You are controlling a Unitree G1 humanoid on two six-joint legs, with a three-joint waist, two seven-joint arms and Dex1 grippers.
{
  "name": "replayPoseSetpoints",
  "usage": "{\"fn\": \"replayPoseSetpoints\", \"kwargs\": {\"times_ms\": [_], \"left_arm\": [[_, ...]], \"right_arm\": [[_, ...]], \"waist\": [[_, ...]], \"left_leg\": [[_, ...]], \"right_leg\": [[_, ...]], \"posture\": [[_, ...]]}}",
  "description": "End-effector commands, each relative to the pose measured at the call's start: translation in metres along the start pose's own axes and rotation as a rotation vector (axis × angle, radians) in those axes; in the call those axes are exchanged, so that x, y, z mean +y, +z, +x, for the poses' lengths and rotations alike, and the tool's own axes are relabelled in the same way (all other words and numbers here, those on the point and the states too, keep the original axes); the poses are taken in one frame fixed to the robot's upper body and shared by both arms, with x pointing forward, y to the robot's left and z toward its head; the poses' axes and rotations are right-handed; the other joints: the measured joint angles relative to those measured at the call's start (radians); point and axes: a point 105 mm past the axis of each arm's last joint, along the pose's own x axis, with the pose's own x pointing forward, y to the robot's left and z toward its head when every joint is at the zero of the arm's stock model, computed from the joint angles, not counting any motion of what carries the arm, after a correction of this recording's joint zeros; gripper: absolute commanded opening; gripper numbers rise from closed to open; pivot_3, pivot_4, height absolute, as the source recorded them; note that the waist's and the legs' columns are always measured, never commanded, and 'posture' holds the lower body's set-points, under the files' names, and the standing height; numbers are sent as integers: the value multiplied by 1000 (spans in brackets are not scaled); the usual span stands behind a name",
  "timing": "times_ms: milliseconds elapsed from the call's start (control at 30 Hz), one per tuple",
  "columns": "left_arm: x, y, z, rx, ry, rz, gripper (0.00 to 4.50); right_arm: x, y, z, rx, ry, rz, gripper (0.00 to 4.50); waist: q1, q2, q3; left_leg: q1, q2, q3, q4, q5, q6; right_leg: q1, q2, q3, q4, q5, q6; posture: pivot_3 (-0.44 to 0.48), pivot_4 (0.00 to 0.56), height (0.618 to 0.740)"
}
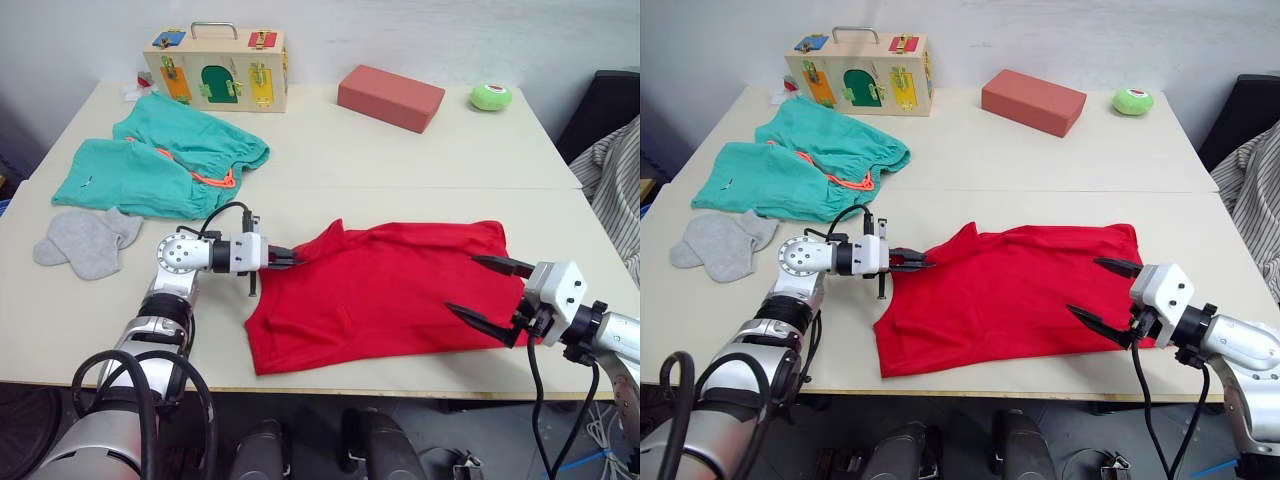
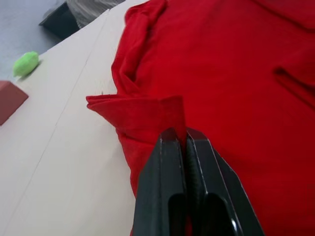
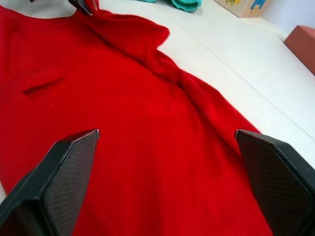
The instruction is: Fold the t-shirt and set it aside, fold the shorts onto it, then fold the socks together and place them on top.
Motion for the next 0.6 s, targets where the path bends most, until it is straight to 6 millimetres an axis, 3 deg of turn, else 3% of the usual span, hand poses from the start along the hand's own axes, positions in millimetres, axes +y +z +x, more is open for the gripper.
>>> {"fn": "replayPoseSetpoints", "kwargs": {"times_ms": [33,600], "left_arm": [[-9,-1,-4,22,-59,77,35],[-12,-13,-7,147,-93,170,35]], "right_arm": [[-3,4,-6,-26,-30,-8,4500],[1,-7,-6,-4,-39,39,4500]], "waist": [[0,0,0],[-1,0,0]], "left_leg": [[0,0,0,0,0,0],[0,0,0,0,-1,2]], "right_leg": [[0,0,0,0,0,0],[0,0,-1,-1,0,0]], "posture": [[0,150,740],[0,150,740]]}}
